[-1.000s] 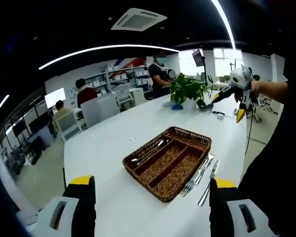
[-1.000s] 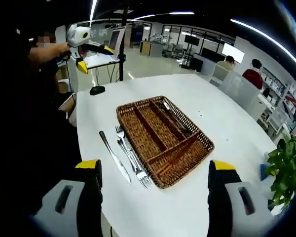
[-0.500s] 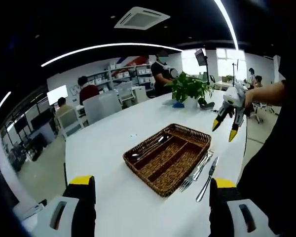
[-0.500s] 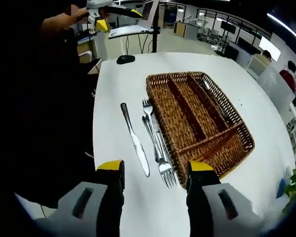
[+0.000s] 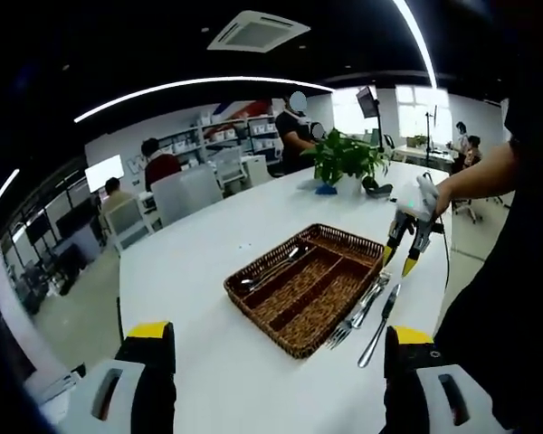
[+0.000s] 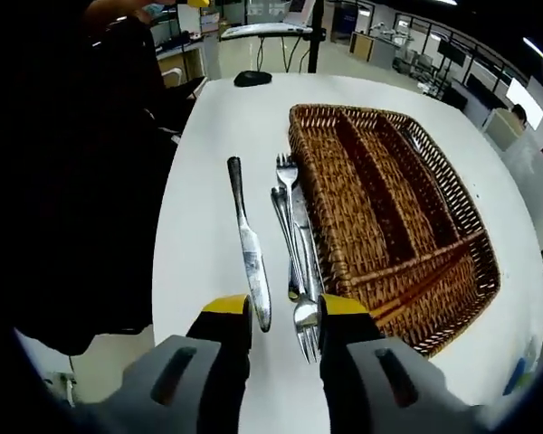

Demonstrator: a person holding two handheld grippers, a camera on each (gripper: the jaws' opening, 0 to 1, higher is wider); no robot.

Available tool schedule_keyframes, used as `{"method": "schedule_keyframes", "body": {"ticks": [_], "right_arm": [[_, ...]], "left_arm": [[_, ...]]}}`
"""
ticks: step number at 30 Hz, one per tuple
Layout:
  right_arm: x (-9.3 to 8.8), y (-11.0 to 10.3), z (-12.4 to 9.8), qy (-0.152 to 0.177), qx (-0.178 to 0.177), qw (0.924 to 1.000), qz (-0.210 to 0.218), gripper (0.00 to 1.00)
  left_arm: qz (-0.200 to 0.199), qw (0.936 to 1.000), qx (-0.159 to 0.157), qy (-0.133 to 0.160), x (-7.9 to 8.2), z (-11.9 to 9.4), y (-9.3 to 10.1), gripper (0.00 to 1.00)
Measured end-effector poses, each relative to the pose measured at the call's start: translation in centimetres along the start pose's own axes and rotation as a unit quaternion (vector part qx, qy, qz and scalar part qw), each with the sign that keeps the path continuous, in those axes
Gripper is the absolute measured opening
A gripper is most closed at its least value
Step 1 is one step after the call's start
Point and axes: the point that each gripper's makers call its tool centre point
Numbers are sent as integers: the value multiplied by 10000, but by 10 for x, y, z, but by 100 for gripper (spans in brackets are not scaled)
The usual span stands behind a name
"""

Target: Arrange the knives, forks, and spoons in their matching storage slots by inserting each utensil handle-first until every utensil is classified and aligned in the correct compartment

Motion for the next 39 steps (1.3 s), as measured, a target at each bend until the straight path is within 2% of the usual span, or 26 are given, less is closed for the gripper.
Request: {"method": "schedule_keyframes", "body": {"ticks": [5,7,8,9,11,15,20,21,22,26,39], "right_arm": [[-1,5,16,-128,-34,9996,-254,24],[-2,16,23,-237,-268,9975,-605,22],[-2,20,25,-292,-362,9957,-804,16],[-2,18,28,-300,-272,9952,-893,13],[-3,17,32,-342,-172,9964,-753,10],[-3,14,41,-449,-33,9952,-874,6],[-9,11,48,-622,2,9933,-976,6],[-5,12,48,-507,-25,9939,-982,5],[-7,13,46,-542,-34,9943,-914,4],[-7,12,47,-529,-46,9918,-1162,2],[-2,9,41,-497,37,9933,-1046,0]], "left_arm": [[-61,10000,17,-64,-11,1,-4,100],[-103,9999,31,-62,-13,2,-5,100],[-116,9999,32,-64,-14,3,-6,100],[-124,9999,37,-66,-14,3,-6,100],[-129,9999,43,-62,-14,3,-6,100],[-190,9998,70,-55,-19,0,-7,100],[-274,9995,106,-110,-25,-3,-7,100],[-280,9995,112,-119,-26,-3,-7,100],[-287,9994,115,-123,-27,-3,-8,100],[-301,9994,130,-123,-27,-4,-8,100],[-276,9995,141,-91,-18,-3,-5,100]]}}
Point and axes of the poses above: the point that each gripper's makers call its tool centre point, and the gripper's own axes: z roughly forward along the fingers, y roughly to its right, x roughly out of its top, and after that the axes turned 6 degrees about -y, right-handed
